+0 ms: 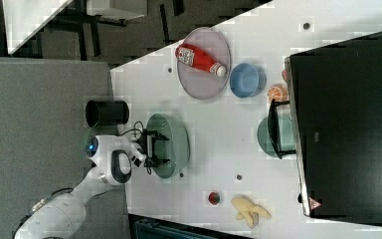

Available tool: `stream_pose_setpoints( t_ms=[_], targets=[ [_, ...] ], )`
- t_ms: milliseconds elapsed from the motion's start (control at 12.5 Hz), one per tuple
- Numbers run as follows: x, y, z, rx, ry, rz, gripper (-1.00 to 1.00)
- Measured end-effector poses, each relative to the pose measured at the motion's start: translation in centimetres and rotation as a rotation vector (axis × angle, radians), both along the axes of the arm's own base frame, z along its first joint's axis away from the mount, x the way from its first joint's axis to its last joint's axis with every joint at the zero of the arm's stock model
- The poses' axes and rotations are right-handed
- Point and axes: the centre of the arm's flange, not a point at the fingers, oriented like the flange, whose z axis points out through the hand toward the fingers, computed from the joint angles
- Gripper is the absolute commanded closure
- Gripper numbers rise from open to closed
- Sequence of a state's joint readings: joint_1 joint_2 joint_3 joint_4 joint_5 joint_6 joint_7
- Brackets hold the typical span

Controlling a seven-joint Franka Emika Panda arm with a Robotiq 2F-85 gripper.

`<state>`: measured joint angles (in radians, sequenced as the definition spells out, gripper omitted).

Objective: Drag strainer right to left.

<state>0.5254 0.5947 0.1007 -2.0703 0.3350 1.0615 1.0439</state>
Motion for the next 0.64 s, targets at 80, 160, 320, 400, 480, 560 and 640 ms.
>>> stream_pose_setpoints(
  t_ms=[80,160,320,400,480,560,640],
  targets=[
    [0.3,1.5,0.4,0.011,-0.016,0.01,-1.0],
    [0.2,3.0,0.6,0.017,-0.022,0.014,-1.0],
    [0.2,5.4,1.1,0.032,-0.035,0.021,-1.0],
    [0.0,6.5,1.4,0.046,-0.044,0.025,-1.0],
    [-0.4,7.4,1.7,0.055,-0.038,0.029,-1.0],
    [-0.6,8.3,2.0,0.069,-0.043,0.026,-1.0],
    [-0.9,9.2,2.2,0.073,-0.05,0.041,-1.0]
  ],
)
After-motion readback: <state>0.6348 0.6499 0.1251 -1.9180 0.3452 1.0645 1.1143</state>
